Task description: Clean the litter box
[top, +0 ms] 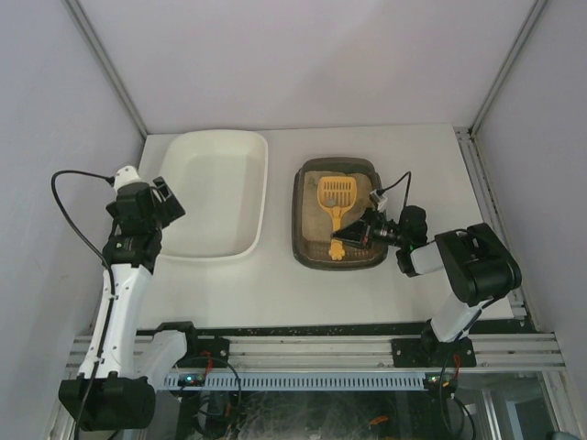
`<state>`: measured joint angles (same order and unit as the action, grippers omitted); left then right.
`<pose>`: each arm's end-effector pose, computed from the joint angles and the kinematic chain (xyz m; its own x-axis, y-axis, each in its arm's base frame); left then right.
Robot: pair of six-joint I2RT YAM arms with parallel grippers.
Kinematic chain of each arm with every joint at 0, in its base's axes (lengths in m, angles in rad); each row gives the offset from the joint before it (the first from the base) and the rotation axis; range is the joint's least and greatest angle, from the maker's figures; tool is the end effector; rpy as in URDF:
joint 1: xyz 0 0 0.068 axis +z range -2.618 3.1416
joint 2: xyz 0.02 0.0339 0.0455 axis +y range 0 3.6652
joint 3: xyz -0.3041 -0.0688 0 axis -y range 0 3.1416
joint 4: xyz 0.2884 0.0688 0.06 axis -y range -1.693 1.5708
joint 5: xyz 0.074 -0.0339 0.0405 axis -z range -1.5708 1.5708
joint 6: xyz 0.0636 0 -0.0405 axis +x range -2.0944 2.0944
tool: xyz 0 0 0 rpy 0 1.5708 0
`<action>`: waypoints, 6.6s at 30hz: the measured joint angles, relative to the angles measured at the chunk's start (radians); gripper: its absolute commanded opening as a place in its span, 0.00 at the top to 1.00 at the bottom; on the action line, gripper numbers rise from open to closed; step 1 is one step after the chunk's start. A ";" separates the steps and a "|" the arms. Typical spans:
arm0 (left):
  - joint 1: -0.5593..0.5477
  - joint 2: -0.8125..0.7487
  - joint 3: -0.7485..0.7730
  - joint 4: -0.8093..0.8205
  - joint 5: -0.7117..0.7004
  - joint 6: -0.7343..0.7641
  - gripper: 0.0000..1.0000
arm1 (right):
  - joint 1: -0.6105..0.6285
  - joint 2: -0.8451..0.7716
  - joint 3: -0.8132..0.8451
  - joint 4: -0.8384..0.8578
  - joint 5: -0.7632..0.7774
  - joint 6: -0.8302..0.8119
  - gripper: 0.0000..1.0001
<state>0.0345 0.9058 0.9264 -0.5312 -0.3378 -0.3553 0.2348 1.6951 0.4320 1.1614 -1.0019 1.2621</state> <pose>0.2355 0.0292 0.3532 -0.3461 -0.3404 -0.8743 -0.4713 0.8688 -0.1517 0.2890 0.1242 0.1476 -0.9260 0.3062 -0.2208 -0.1917 0.1224 0.9738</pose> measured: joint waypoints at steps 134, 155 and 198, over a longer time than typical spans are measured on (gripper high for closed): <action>-0.404 1.246 0.741 0.518 0.666 -0.544 0.00 | 0.189 0.234 0.975 -1.817 0.542 -0.660 1.00; -0.409 1.250 0.713 0.553 0.735 -0.587 0.00 | 0.140 0.328 0.803 -1.267 0.220 -0.509 1.00; -0.399 1.112 0.574 0.497 0.795 -0.506 0.00 | 0.036 0.153 0.383 -0.873 0.030 -0.508 1.00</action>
<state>-0.3649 2.0174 1.5005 -0.0345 0.4572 -0.8616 0.2710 1.8484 0.8150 0.2886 -0.9718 0.7540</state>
